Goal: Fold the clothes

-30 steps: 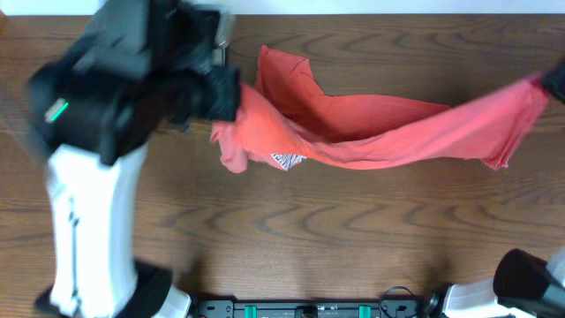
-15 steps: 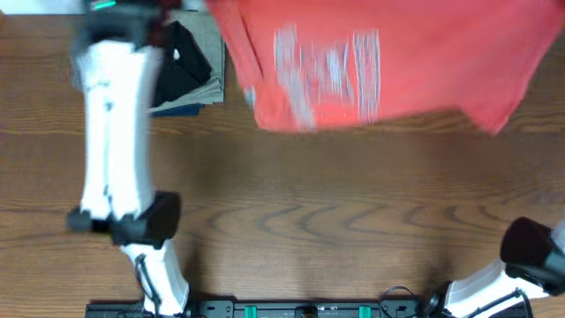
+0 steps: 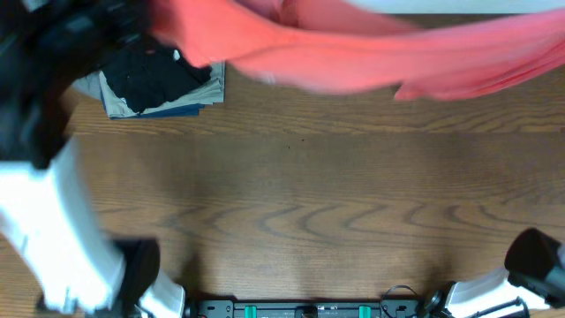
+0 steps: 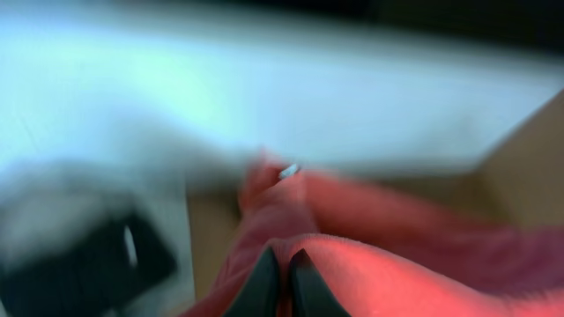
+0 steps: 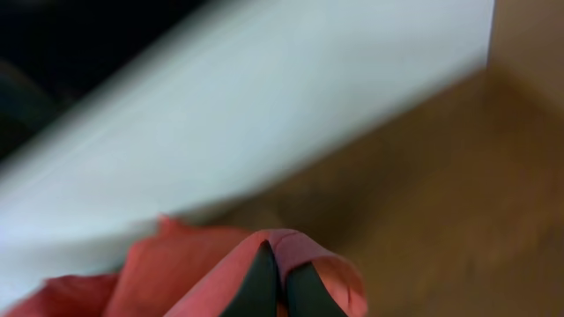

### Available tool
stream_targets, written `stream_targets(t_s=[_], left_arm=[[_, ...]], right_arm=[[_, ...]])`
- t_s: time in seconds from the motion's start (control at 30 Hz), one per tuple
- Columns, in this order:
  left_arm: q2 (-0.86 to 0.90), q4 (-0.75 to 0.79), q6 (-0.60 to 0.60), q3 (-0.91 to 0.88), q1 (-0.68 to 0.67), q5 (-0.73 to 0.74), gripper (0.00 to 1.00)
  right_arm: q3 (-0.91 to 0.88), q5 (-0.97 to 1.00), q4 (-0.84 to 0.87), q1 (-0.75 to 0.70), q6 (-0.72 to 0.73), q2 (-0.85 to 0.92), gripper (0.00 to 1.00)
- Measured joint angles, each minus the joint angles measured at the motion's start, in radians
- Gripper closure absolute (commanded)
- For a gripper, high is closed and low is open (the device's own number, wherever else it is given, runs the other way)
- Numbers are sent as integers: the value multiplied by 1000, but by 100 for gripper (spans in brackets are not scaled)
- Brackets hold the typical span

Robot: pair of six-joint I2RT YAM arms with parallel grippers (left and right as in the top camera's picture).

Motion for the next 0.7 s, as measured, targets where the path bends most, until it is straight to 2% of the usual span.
stream_targets(t_s=[0.17,0.3,0.4,0.7], left_arm=[[307,-102,16,-224,-34,13,94],[396,-184,39,-319,-68,13,94],[336,-255,45,-317,-93,14,94],[-35,-256,36,-341,-140,21,94]], right_arm=[[-250,66,-14,76,-23,70,99],[-332,99,-79,101,-48,81,99],[-332,113,-158,100,-66,71,99],[-332,191,-319,81,-80,11,99]])
